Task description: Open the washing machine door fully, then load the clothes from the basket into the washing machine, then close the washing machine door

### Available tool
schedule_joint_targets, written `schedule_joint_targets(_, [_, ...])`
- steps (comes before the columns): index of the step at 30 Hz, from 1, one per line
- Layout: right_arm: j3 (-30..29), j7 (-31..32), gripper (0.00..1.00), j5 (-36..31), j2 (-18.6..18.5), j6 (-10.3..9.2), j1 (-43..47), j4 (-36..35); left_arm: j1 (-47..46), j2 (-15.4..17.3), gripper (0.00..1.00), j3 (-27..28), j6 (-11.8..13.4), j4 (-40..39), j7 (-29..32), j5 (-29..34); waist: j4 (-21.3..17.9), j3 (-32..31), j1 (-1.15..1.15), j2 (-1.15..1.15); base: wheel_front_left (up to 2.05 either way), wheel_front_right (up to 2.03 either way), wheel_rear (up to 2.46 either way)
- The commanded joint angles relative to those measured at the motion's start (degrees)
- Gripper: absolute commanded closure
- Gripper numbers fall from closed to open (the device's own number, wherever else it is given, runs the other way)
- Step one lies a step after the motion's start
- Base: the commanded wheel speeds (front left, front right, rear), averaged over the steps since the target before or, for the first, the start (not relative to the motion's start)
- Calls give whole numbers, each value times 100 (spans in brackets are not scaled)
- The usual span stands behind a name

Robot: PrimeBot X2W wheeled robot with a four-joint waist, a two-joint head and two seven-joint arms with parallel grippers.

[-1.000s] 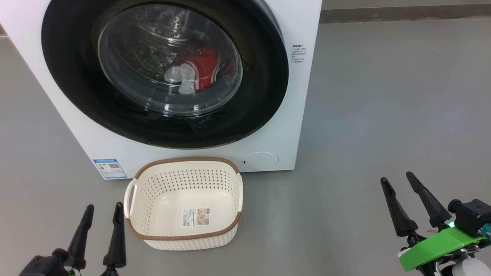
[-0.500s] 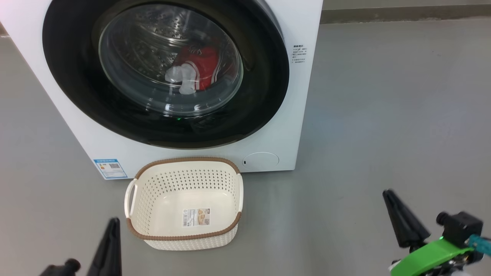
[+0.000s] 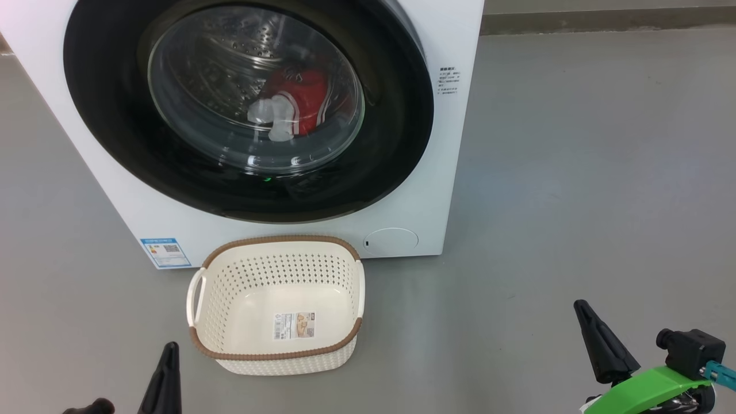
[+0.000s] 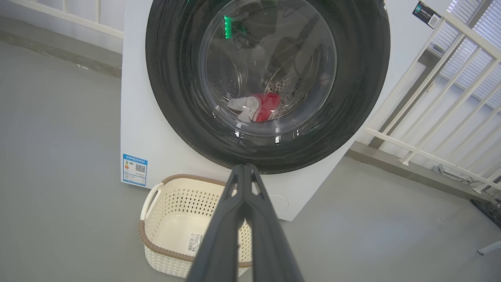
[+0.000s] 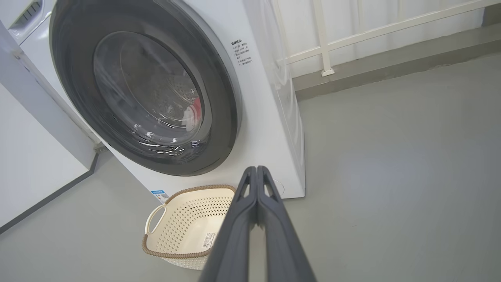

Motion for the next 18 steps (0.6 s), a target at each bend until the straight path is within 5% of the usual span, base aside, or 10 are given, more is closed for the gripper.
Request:
schedule_joint_targets(1, [-97,40,100,181,-41,-2,-157,-142,-205,64,100,90,-2,-97,39,-194,1,1,-1,0,0,0,0])
schedule_joint_targets(18, [-283,302,100,997,125,-4,-181,-143,-314,46,100,208,-4,-25,290,-1091,3,6,-1,0,0,0,0])
